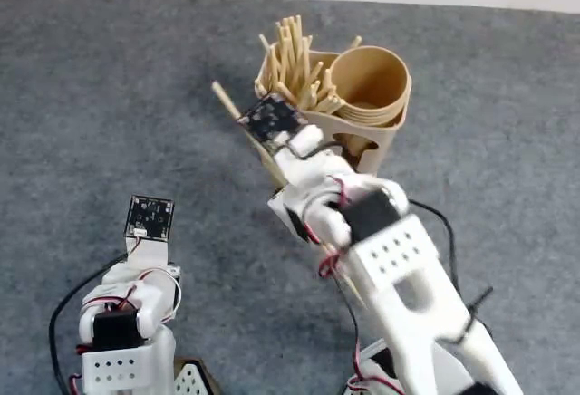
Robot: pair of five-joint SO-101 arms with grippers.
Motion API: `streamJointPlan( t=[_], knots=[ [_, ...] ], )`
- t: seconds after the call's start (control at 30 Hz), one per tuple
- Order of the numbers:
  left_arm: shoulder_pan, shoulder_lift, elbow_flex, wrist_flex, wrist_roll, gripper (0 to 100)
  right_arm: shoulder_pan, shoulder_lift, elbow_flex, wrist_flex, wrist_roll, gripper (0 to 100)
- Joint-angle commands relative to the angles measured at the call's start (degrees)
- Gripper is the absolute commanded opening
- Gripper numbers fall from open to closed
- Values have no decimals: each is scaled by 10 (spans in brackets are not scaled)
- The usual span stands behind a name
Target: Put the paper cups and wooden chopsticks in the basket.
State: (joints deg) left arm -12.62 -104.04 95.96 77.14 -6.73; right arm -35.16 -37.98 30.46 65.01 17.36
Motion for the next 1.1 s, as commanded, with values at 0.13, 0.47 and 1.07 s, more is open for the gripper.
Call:
streamJointPlan(
  t=[0.13,0.47,1.07],
  knots=[
    [-3,0,12,3,4,120,-2,-95,-12,-104,-48,5],
    [-3,0,12,3,4,120,-2,-99,-13,-341,-47,5],
    [-3,0,12,3,4,120,35,-99,-14,-582,-48,5]
  ],
)
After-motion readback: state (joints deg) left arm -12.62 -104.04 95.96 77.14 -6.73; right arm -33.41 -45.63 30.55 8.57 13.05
